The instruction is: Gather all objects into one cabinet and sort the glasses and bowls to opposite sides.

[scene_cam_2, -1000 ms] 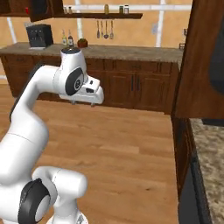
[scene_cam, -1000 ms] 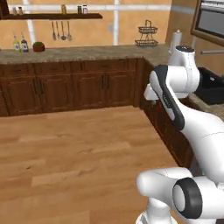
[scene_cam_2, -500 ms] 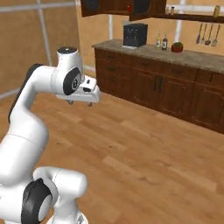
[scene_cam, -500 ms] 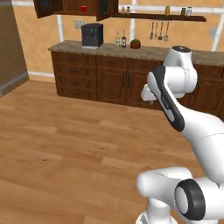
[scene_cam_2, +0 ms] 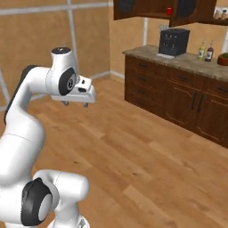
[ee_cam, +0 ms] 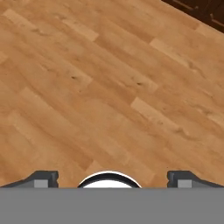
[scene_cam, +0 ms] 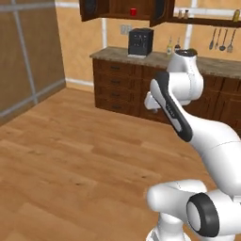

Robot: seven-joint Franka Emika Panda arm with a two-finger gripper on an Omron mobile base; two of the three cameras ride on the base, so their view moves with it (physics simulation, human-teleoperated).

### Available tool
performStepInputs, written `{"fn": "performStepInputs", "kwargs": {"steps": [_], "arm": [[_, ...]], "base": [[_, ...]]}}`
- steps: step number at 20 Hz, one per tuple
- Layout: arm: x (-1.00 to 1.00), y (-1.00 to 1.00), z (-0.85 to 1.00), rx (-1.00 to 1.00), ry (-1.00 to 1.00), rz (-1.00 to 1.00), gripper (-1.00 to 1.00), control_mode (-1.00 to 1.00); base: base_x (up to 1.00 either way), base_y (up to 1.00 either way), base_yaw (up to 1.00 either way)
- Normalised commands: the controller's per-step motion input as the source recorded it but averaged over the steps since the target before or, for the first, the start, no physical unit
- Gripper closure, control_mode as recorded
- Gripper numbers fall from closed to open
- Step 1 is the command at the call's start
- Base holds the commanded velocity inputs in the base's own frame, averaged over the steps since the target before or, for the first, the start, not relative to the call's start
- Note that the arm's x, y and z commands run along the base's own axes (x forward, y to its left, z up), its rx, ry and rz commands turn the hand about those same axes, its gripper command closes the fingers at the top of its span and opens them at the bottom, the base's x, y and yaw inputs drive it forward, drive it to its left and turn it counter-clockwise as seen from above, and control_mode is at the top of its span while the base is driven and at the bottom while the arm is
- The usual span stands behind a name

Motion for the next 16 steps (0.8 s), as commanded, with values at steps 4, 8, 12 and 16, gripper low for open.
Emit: {"fn": "performStepInputs", "kwargs": {"steps": [4, 8, 12, 16], "arm": [[0.0, 0.0, 0.0, 0.0, 0.0, 0.0, -1.0, 1.0], [0.0, 0.0, 0.0, 0.0, 0.0, 0.0, -1.0, 1.0], [0.0, 0.0, 0.0, 0.0, 0.0, 0.0, -1.0, 1.0], [0.0, 0.0, 0.0, 0.0, 0.0, 0.0, -1.0, 1.0]], "base": [[1.0, 0.22, -0.12], [1.0, 0.44, -0.33], [1.0, 0.65, -0.44], [1.0, 0.97, -0.41]]}}
